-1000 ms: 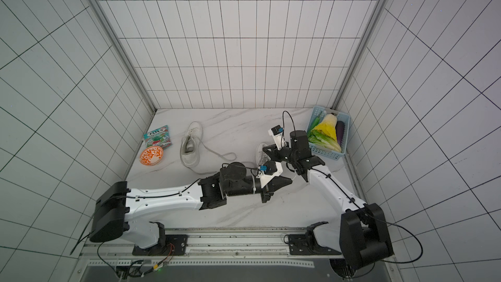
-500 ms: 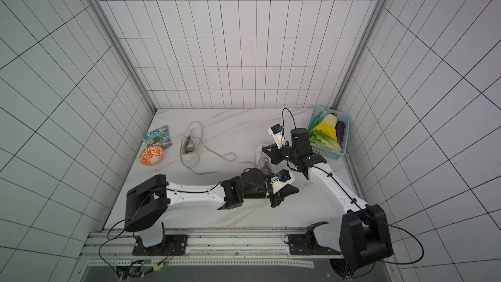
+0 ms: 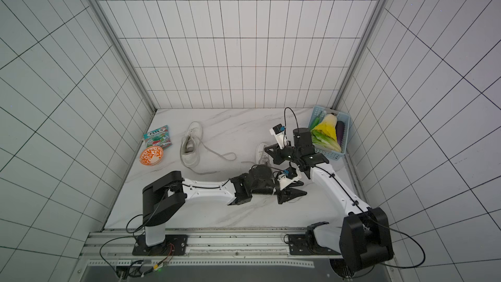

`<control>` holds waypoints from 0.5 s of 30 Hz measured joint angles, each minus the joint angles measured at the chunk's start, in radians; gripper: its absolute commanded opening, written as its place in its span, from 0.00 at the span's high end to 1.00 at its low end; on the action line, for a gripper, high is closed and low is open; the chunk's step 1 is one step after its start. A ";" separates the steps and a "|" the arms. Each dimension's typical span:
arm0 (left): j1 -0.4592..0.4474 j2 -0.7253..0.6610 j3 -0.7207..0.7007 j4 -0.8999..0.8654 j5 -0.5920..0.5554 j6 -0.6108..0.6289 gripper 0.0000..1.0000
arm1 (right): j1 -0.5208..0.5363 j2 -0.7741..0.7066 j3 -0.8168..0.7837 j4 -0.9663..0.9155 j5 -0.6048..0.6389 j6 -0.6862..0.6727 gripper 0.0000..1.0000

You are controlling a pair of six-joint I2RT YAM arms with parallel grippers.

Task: Tie the shoes
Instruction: Wrap the shoelace around the shoelace.

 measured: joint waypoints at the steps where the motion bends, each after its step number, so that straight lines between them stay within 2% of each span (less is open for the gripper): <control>1: 0.000 -0.005 0.000 -0.010 0.001 0.006 0.45 | 0.000 0.000 0.000 0.000 -0.001 0.000 1.00; 5: 0.002 -0.060 -0.007 -0.068 -0.006 0.014 0.41 | 0.000 0.000 0.000 -0.003 -0.003 -0.006 1.00; 9: 0.039 -0.212 -0.116 -0.071 -0.017 -0.003 0.41 | 0.000 0.000 0.000 -0.006 -0.006 -0.011 1.00; 11: 0.096 -0.303 -0.189 -0.064 -0.021 -0.031 0.42 | 0.000 0.000 0.000 -0.007 -0.009 -0.012 1.00; 15: 0.290 -0.430 -0.312 -0.059 -0.026 -0.108 0.46 | 0.000 0.000 0.000 -0.014 -0.015 -0.018 1.00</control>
